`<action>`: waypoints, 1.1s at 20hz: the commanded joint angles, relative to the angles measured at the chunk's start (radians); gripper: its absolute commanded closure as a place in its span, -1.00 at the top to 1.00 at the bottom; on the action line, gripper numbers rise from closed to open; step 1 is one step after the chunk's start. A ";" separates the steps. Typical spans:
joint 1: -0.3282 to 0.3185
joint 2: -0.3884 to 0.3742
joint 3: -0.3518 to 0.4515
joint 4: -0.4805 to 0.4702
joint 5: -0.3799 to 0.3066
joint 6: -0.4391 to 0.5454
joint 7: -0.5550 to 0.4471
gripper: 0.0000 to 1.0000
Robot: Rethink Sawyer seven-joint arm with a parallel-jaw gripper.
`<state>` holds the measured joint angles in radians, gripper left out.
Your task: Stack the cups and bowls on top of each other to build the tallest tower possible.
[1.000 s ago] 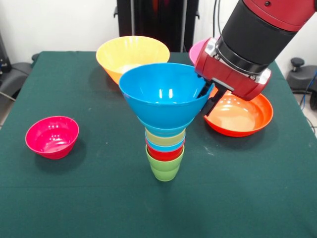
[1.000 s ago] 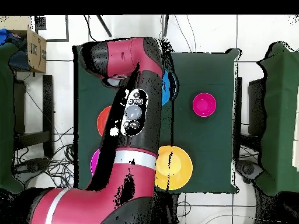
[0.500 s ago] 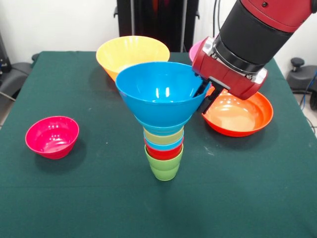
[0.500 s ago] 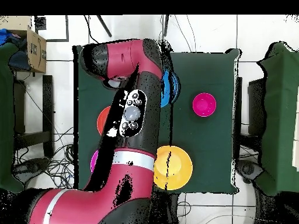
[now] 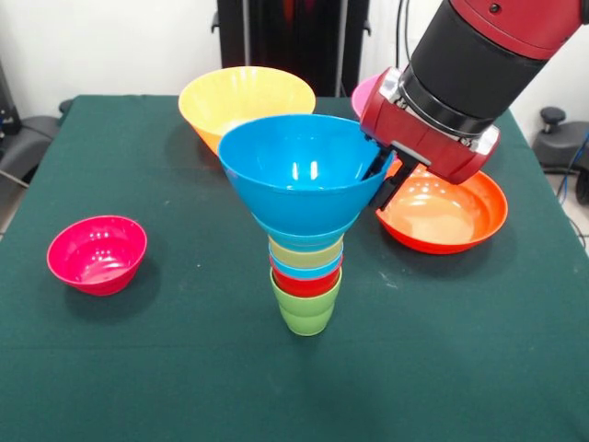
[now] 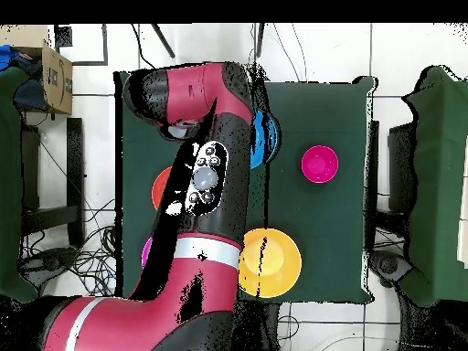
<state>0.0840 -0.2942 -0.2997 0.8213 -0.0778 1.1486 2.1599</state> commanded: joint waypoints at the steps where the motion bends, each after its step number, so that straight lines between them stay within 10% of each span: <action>1: 0.013 0.023 0.067 0.132 0.014 -0.092 0.161 -1.00; 3: 0.013 0.024 0.065 0.131 0.015 -0.091 0.162 -1.00; 4: 0.014 0.025 0.062 0.131 0.019 -0.089 0.161 1.00; 22: 0.015 0.029 0.051 0.107 0.021 -0.059 0.147 1.00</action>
<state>0.0840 -0.2694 -0.3037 0.8289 -0.0689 1.1182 2.1599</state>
